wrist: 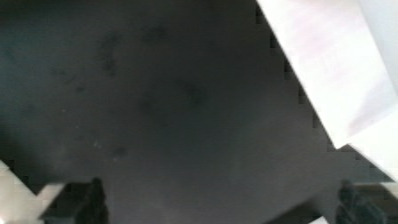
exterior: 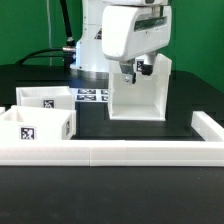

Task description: Assemble drawer

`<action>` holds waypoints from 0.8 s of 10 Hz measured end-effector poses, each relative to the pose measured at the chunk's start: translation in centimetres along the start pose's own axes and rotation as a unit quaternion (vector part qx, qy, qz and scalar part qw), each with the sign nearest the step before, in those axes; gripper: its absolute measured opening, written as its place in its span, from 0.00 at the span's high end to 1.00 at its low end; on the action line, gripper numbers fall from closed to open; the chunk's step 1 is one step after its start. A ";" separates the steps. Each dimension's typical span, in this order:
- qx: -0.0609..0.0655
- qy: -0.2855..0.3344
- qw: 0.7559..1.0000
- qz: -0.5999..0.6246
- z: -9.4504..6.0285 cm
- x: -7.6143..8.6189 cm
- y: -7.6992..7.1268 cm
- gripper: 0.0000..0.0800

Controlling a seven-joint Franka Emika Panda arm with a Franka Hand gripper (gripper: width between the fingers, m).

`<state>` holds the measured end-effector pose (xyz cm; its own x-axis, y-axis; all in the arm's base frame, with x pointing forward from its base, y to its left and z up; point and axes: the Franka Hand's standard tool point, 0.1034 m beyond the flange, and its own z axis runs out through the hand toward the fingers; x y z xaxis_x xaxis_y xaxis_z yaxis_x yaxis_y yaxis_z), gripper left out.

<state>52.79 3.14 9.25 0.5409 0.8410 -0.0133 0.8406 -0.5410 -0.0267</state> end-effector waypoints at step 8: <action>0.011 -0.010 0.998 0.067 0.2 -0.2 -0.6 0.19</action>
Offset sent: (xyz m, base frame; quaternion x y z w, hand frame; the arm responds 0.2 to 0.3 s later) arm 0.0000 0.0000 0.0000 0.0000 0.0000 0.0000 1.0000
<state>52.19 3.34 9.11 0.6473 0.7614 -0.0373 0.7600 -0.6483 -0.0461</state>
